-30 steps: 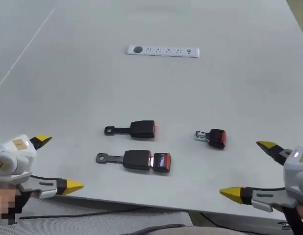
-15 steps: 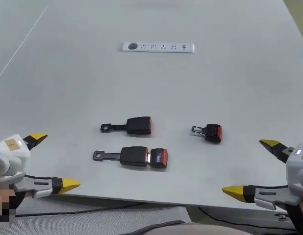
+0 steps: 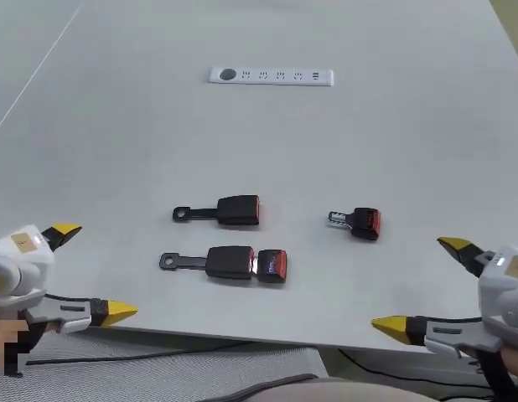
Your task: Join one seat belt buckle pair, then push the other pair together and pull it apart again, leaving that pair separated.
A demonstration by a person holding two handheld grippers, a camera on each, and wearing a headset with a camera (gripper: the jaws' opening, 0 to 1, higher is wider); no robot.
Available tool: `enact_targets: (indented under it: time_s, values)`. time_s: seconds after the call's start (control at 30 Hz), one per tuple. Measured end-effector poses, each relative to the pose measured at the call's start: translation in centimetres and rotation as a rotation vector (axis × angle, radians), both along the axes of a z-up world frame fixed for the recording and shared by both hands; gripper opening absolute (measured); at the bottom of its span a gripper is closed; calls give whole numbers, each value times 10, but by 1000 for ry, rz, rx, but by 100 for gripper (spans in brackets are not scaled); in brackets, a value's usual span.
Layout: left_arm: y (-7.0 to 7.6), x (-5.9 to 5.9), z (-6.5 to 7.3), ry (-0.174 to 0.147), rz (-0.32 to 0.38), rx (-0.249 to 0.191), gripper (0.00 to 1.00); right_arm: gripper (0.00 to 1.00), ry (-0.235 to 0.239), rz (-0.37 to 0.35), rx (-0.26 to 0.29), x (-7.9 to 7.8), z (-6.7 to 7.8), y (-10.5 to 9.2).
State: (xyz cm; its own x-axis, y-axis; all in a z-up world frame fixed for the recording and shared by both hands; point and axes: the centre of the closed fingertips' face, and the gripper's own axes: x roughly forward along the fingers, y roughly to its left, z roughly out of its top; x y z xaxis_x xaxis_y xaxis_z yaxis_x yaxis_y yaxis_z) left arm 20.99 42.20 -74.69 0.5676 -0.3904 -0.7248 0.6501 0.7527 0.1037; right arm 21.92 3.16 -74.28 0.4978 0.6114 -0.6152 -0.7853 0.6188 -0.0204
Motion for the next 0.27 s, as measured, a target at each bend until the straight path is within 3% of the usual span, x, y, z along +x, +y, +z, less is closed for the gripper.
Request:
enact_targets:
  time_s: [0.27]
  values:
    - [0, 0, -2, 5, -4, 4, 100, 100, 0, 8, -1, 3, -3, 0]
